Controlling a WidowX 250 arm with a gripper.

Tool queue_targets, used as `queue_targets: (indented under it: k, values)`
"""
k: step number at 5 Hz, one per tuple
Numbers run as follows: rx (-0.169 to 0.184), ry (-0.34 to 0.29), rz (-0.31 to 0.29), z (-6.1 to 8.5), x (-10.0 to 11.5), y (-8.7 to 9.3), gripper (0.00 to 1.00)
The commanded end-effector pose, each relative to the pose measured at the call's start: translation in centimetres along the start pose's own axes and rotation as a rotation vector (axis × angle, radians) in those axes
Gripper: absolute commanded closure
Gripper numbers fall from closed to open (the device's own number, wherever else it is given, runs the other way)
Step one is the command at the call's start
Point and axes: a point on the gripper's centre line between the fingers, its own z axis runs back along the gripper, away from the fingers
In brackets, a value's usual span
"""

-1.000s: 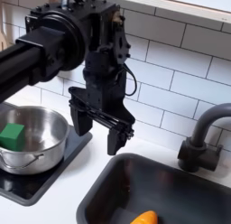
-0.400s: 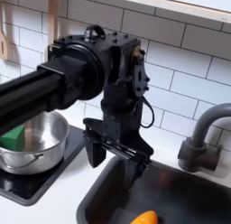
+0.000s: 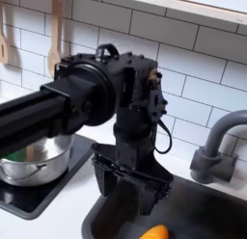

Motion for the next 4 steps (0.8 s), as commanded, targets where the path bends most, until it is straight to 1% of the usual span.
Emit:
queue_targets:
  k: [1, 2, 3, 4]
  values:
    - [0.016, -0.006, 0.046, -1.2, -0.8, -1.8, 0.00]
    - [0.037, -0.007, 0.104, -2.2, -1.1, -2.3, 0.00]
    - [0.039, -0.003, 0.131, -2.7, -1.1, -2.9, 0.00]
    - [0.046, -0.017, 0.147, -3.1, -0.9, -3.1, 0.00]
